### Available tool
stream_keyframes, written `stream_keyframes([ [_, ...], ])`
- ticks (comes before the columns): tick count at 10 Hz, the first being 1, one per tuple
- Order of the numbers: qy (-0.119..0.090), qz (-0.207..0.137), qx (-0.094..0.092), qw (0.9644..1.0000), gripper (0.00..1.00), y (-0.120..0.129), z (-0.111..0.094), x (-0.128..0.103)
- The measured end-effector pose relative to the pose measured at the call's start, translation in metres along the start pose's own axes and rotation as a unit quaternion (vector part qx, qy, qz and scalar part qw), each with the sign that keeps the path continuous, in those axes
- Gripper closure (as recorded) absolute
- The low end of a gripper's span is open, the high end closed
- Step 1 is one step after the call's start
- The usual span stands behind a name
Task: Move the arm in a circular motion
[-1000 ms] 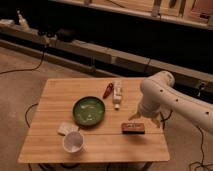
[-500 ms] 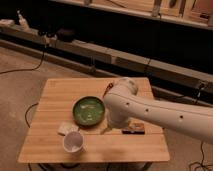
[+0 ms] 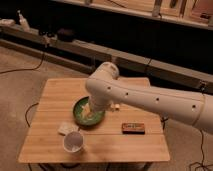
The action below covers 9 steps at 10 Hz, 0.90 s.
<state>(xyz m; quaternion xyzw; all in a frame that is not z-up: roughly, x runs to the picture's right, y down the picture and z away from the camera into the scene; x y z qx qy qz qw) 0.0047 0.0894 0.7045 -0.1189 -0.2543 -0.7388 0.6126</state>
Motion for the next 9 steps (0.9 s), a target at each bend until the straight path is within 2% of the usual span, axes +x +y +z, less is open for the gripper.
stream_keyframes([
  [1,0.012,0.016,0.0,0.9998,0.2,0.04,-0.001,0.011],
  [2,0.017,0.044,-0.007,0.9989,0.2,0.092,0.001,0.006],
  [3,0.014,0.078,-0.013,0.9967,0.2,0.139,0.003,-0.01],
  [4,0.003,0.123,-0.019,0.9922,0.2,0.188,0.008,-0.038],
  [5,-0.016,0.168,-0.025,0.9854,0.2,0.227,0.013,-0.076],
  [6,-0.039,0.21,-0.028,0.9765,0.2,0.256,0.016,-0.115],
  [7,-0.052,0.233,-0.026,0.9706,0.2,0.263,0.017,-0.136],
  [8,-0.059,0.244,-0.024,0.9678,0.2,0.263,0.018,-0.146],
  [9,-0.059,0.243,-0.024,0.9679,0.2,0.263,0.018,-0.146],
])
